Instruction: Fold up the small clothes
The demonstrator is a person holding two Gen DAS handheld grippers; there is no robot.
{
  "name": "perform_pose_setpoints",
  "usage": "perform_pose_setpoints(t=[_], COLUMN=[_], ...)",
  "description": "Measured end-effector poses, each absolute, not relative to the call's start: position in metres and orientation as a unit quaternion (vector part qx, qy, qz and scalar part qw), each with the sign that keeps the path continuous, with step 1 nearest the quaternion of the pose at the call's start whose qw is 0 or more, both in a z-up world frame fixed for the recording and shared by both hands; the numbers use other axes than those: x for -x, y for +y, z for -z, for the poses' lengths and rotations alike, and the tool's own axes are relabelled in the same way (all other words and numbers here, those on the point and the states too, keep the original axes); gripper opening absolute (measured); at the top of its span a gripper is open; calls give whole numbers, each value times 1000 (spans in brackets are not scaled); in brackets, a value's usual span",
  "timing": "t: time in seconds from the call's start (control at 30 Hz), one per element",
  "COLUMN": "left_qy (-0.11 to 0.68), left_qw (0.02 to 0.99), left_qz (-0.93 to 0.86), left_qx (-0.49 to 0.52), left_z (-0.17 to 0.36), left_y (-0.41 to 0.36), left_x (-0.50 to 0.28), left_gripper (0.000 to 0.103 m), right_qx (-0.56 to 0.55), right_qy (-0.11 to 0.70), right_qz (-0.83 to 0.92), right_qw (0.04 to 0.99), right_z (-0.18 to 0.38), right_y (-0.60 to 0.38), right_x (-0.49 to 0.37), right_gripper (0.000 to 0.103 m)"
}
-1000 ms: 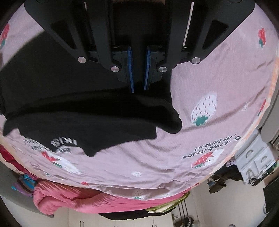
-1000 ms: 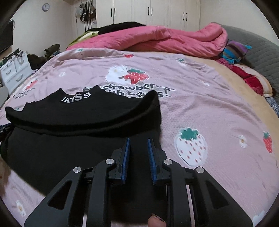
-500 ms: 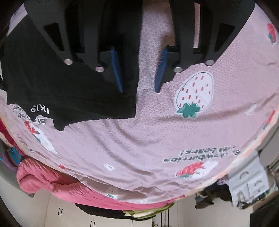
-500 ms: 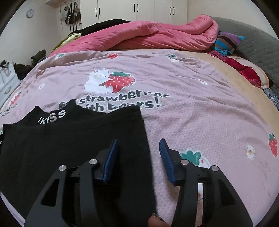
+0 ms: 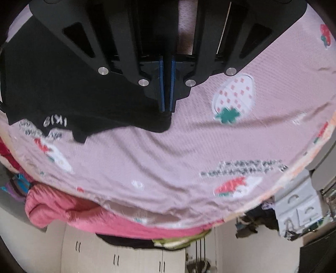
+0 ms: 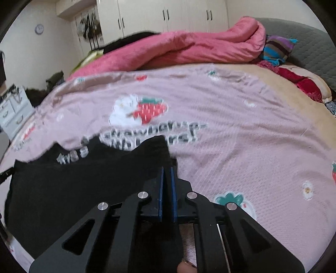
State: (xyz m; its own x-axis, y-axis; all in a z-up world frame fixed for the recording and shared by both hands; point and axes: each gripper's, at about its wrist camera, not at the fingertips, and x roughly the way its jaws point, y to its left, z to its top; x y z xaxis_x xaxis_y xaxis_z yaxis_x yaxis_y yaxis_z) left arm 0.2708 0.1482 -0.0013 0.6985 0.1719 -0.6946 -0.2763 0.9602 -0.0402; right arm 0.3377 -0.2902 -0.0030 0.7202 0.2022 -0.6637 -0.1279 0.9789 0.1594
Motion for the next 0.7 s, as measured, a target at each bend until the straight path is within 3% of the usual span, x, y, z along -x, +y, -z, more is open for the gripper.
perform_pose_setpoints(t=[0.2,0.5,0.53,0.6,0.7], left_qy=[334,375,381,390,408], left_qw=[929,917,915,912,905], left_qz=[-157,-124,-116,-101,-93], left_qx=[44,58,63,75,71], left_z=[-19,-5,-3,4,18], left_y=[154,159,158,157,153], left_x=[-278,-289,-290,-292,-299], left_gripper=[0,0,3,28,35], right_qx=[-55,-13,-14,-18,-24], right_qy=[342,387,389,391,391], right_qz=[-73,-46,-45,-43,-44], right_qw=[935,921,920,919,919], right_z=[-6,29,30,29,29], right_y=[-293,-282,-282,-283,-284], right_x=[-342,-357,-356,-355,-352], right_gripper=[6,6,6,7,7])
